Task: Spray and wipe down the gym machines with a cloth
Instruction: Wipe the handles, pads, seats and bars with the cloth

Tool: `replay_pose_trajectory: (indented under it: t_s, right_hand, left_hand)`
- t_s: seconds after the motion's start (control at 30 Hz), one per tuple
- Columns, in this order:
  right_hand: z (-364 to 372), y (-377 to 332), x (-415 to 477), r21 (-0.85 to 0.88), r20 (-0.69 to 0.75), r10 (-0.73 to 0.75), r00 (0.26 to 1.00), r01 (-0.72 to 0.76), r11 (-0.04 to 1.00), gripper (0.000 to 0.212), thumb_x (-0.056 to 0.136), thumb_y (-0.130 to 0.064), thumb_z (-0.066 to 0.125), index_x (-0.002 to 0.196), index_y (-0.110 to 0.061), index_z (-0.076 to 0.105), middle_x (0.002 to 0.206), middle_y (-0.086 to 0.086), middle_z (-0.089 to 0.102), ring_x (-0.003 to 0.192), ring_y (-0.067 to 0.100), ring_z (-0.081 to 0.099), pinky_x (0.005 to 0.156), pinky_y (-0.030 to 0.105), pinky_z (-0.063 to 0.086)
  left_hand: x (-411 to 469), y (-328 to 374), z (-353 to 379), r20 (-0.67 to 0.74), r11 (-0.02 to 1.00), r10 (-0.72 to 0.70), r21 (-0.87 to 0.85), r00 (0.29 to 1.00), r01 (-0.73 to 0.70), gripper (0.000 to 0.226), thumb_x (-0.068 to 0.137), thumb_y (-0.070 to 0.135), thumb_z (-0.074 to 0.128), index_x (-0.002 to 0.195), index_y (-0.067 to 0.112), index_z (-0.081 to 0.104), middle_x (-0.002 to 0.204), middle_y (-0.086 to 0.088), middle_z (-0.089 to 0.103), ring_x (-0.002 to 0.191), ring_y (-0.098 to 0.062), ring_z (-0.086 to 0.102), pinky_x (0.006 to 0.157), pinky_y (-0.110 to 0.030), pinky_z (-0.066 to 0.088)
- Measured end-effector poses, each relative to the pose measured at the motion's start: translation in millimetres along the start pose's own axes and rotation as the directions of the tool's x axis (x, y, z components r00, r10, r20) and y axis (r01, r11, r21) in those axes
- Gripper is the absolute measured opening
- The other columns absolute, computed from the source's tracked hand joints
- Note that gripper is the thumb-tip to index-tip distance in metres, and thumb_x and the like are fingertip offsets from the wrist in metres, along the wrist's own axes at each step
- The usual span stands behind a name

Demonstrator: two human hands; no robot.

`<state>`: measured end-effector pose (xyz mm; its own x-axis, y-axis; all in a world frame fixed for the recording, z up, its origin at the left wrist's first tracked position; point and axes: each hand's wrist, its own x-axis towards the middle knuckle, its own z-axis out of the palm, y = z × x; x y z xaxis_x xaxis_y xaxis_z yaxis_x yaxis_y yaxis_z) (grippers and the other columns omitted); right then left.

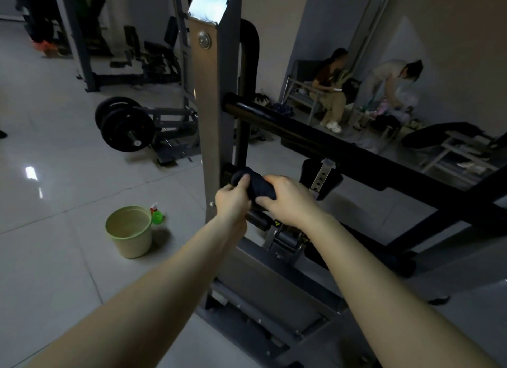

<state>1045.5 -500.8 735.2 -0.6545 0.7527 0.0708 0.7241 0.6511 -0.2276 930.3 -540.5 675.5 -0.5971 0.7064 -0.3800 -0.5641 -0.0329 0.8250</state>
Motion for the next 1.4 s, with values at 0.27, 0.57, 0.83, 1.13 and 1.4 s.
replay_pose_trajectory:
  t_s: [0.27, 0.57, 0.83, 1.13, 1.4]
  right_hand:
    - [7, 23, -24, -0.144, -0.056, 0.051, 0.997, -0.059, 0.988, 0.030, 0.098, -0.034, 0.060, 0.124, -0.018, 0.056, 0.110, 0.007, 0.068, 0.100, 0.030, 0.065, 0.072, 0.037, 0.047]
    - [-13, 44, -70, -0.296, -0.135, 0.043, 0.990, -0.082, 0.952, 0.022, 0.099, -0.033, 0.061, 0.115, -0.019, 0.061, 0.115, 0.004, 0.067, 0.102, 0.028, 0.066, 0.077, 0.037, 0.047]
    - [-3, 43, -85, -0.207, -0.294, 0.063, 0.954, -0.128, 0.970, 0.035, 0.096, -0.023, 0.065, 0.131, -0.021, 0.066, 0.114, 0.003, 0.069, 0.105, 0.028, 0.064, 0.088, 0.039, 0.048]
    - [-3, 62, -144, -0.190, -0.486, 0.147, 0.862, -0.268, 0.944, 0.012, 0.091, -0.010, 0.065, 0.101, -0.011, 0.071, 0.094, 0.004, 0.060, 0.089, 0.028, 0.058, 0.077, 0.044, 0.049]
    - [-11, 45, -174, 0.261, -0.386, 0.370, 0.845, -0.285, 0.922, 0.010, 0.097, -0.025, 0.058, 0.089, -0.024, 0.065, 0.058, -0.010, 0.057, 0.056, 0.011, 0.055, 0.052, 0.031, 0.037]
  left_hand:
    - [-33, -30, 21, 0.153, 0.996, -0.075, -0.026, 0.985, 0.080, 0.026, 0.101, 0.027, 0.064, 0.088, 0.008, 0.053, 0.044, 0.007, 0.044, 0.035, -0.009, 0.040, 0.040, -0.023, 0.036]
    - [-69, -52, 21, 0.268, 0.979, -0.148, 0.174, 0.952, 0.103, 0.029, 0.094, 0.028, 0.074, 0.102, 0.001, 0.066, 0.073, -0.010, 0.059, 0.068, -0.026, 0.058, 0.072, -0.043, 0.053]
    - [-49, -11, -14, 0.072, 0.877, 0.186, 0.438, 0.980, -0.199, 0.048, 0.082, 0.038, 0.084, 0.111, 0.015, 0.054, 0.094, 0.007, 0.059, 0.085, -0.010, 0.061, 0.074, -0.028, 0.051]
    - [-78, -41, 13, 0.314, 0.833, 0.027, 0.518, 0.949, -0.195, 0.014, 0.094, 0.012, 0.069, 0.099, -0.001, 0.067, 0.092, -0.012, 0.071, 0.089, -0.023, 0.067, 0.073, -0.029, 0.050]
    - [-102, -27, 1, 0.335, 0.813, 0.209, 0.462, 0.919, -0.353, 0.012, 0.091, 0.013, 0.065, 0.101, 0.015, 0.060, 0.089, 0.001, 0.064, 0.081, -0.014, 0.060, 0.068, -0.029, 0.044]
